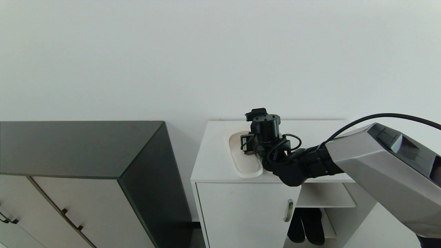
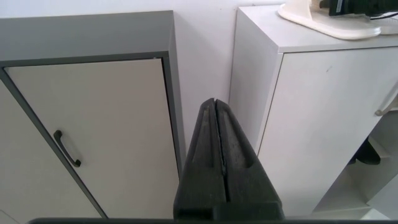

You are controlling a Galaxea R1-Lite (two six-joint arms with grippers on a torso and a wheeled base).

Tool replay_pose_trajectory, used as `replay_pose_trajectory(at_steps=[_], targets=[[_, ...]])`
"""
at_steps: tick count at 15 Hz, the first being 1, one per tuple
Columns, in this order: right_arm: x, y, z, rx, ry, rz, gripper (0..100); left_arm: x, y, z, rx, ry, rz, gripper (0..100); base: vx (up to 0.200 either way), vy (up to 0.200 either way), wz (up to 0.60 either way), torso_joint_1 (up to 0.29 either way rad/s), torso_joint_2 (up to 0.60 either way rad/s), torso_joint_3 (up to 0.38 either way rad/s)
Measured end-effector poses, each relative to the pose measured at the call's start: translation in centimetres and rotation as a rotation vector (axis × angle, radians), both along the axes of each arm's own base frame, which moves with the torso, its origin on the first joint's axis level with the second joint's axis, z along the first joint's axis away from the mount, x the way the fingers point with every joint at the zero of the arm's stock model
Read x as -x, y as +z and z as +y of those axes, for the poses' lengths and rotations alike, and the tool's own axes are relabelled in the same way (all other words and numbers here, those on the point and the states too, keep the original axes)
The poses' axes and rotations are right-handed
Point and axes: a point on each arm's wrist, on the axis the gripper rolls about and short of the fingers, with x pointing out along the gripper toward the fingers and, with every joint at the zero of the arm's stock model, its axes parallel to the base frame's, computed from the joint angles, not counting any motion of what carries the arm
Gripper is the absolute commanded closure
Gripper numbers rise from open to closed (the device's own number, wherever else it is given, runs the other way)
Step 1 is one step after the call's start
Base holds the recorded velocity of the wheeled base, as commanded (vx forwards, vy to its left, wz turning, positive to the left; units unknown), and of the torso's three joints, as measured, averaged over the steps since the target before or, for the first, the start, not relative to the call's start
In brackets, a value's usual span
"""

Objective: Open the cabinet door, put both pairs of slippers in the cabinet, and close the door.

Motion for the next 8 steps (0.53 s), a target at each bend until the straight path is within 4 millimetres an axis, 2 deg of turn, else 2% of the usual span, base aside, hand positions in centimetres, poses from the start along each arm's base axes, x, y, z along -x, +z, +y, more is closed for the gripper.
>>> replay_pose_trajectory(at_steps=[4, 8], targets=[[0.1, 0.0, 0.0, 0.000, -0.004, 0.000, 100, 0.0, 0.0, 0.0, 0.000, 0.000, 0.000, 100, 0.000, 0.000, 0.00, 0.000, 0.00, 0.000], [1.3, 1.8, -0.5, -0.009, 0.005, -0.014, 100, 0.0, 0.0, 0.0, 0.000, 0.000, 0.000, 100, 0.000, 0.000, 0.00, 0.000, 0.00, 0.000]])
